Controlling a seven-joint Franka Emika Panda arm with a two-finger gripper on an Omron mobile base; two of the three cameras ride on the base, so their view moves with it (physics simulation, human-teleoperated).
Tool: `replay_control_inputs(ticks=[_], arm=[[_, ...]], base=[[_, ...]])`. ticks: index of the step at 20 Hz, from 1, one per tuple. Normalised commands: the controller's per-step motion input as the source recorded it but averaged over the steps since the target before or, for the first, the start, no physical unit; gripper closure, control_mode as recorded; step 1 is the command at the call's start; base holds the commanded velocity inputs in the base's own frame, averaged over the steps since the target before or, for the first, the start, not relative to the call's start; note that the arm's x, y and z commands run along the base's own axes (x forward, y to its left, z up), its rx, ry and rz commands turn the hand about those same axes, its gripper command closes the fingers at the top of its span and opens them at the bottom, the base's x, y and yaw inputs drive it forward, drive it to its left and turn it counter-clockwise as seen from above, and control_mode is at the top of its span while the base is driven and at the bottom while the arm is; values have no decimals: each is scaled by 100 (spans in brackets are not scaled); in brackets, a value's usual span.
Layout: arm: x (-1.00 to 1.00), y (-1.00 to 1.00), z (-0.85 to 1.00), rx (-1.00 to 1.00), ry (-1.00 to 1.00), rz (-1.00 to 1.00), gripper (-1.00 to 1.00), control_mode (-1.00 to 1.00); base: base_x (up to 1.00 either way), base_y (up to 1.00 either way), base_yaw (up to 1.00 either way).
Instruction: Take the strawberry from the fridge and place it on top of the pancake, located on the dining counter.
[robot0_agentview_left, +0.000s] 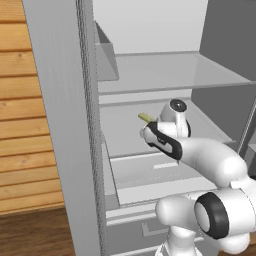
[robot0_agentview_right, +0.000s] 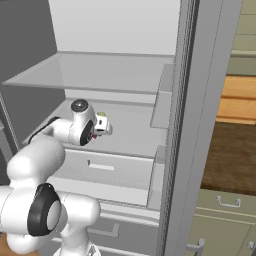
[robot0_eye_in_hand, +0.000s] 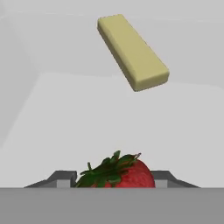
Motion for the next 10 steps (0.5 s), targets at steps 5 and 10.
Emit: replay_control_inputs(ticks=[5,10], arm=[[-40,0,24,0,-1,0,100,-100],[-86,0,52,0,0,0,100,-100]], base=[[0,0,0],[0,0,0]])
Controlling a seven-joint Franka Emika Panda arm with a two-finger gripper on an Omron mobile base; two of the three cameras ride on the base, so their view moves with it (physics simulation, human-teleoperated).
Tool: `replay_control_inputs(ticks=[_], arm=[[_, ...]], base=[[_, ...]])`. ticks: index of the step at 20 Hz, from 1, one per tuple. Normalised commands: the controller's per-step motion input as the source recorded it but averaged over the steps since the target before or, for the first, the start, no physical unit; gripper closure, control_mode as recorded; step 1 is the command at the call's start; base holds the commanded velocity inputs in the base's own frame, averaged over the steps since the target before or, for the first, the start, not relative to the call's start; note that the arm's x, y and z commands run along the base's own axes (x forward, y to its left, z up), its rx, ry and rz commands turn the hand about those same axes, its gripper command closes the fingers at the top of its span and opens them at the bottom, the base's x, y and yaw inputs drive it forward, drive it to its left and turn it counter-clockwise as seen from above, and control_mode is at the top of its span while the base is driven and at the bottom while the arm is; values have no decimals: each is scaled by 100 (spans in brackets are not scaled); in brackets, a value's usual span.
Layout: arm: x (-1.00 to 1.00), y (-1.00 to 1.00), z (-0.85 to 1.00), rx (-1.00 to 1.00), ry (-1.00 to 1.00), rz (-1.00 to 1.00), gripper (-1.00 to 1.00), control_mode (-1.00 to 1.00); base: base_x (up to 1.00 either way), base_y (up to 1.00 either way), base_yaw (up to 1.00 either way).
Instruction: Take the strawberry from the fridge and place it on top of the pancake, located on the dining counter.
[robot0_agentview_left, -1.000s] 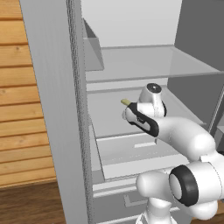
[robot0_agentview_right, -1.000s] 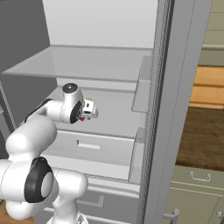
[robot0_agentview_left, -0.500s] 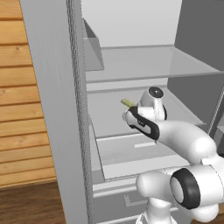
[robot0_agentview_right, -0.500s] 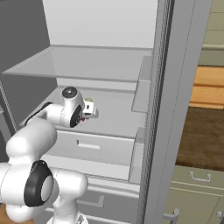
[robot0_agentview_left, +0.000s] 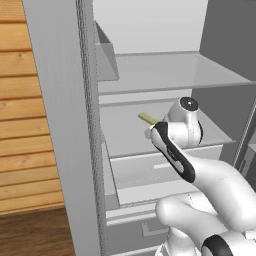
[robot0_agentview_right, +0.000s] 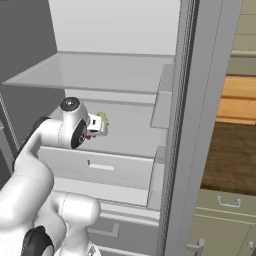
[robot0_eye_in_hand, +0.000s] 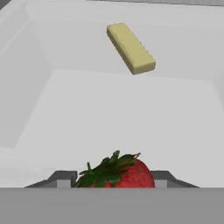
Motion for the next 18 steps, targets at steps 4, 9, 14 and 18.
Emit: replay_control_inputs(ticks=[4,9,14,18], arm=[[-86,0,63,0,2,0,100,-100],[-79,-1,65,0,14,-1,100,-100],[-86,-8,34,0,26,-4,100,-100],[-92,-7,36,0,22,-4,100,-100]], base=[[0,0,0],[0,0,0],[0,0,0],[0,0,0]])
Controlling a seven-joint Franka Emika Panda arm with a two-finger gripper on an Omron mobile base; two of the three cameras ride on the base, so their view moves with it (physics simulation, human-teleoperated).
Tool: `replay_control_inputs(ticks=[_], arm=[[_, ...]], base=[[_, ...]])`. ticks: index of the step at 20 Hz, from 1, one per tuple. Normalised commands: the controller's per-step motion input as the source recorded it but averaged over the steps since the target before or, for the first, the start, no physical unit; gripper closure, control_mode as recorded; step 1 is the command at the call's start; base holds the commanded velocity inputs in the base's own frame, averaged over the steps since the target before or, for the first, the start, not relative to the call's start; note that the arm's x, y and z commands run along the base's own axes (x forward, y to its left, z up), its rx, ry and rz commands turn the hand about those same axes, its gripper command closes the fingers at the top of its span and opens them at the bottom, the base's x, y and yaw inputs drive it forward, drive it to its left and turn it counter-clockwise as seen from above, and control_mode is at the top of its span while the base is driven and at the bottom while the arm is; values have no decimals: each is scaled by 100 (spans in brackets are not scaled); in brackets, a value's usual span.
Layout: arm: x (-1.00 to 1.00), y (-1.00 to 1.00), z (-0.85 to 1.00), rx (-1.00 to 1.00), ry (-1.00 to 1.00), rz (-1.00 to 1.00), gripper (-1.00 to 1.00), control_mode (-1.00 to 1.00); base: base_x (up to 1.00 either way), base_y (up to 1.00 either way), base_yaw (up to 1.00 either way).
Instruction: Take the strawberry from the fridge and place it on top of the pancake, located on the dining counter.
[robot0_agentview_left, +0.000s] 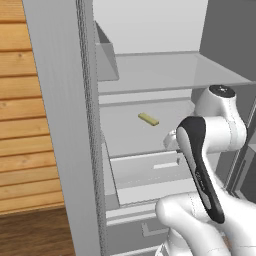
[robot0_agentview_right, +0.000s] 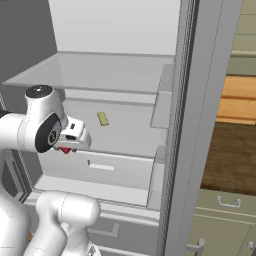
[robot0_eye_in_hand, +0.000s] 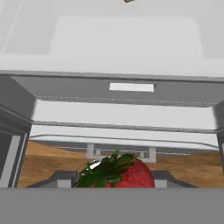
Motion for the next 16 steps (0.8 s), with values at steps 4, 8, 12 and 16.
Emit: replay_control_inputs(ticks=[4,8,12,16], arm=[[-98,-1,9,0,6,-4,100,-100],[-74,0,0,0,-1,-1,100,-100],[-34,0,0,0,-2,0,100,-100],[-3,0,2,0,0,-3,100,-100]], base=[[0,0,0],[0,0,0],[0,0,0],[0,0,0]])
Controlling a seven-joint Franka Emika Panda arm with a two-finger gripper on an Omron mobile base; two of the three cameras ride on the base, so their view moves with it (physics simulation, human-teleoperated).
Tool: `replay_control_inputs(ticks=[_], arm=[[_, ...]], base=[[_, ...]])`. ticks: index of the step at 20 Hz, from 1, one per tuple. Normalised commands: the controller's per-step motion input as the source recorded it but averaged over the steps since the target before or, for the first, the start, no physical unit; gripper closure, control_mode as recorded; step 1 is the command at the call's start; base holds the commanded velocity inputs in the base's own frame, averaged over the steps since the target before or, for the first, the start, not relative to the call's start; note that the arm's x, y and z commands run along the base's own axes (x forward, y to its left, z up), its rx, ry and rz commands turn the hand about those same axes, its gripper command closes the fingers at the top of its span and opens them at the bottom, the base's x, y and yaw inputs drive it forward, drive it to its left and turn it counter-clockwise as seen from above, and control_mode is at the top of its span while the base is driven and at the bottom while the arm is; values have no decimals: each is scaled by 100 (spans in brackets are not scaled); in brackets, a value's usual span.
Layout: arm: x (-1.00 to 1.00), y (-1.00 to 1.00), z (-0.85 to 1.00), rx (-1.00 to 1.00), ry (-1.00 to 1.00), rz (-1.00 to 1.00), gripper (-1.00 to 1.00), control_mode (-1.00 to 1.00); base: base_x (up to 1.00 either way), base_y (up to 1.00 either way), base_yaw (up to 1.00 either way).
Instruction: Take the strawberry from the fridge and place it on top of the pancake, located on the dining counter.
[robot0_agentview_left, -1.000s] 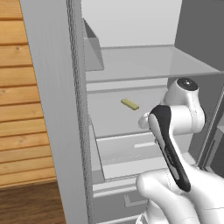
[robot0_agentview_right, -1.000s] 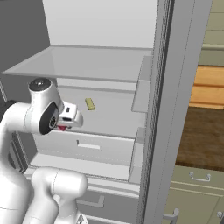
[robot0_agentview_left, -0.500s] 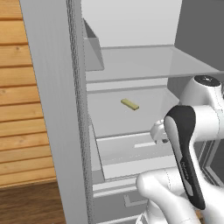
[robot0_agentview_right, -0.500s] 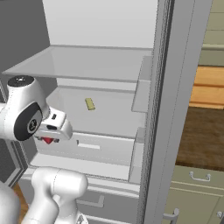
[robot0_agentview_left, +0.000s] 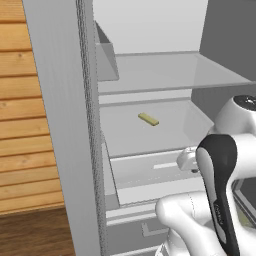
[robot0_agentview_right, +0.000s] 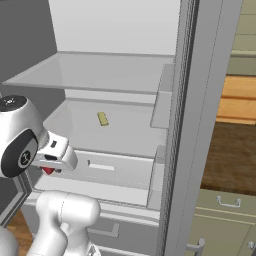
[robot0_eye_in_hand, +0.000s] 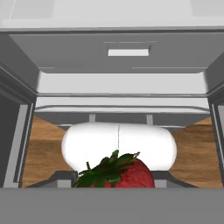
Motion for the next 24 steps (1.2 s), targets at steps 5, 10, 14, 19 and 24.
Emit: replay_control_inputs(ticks=[5,10,14,19,24], arm=[[0,0,0,0,-1,-4,100,-100],[11,-7,-11,0,-1,0,100,-100],[6,-1,-7,0,0,0,100,-100],[0,0,0,0,0,0,100,-100],[0,0,0,0,0,0,100,-100]], base=[[0,0,0],[0,0,0],[0,0,0],[0,0,0],[0,0,0]])
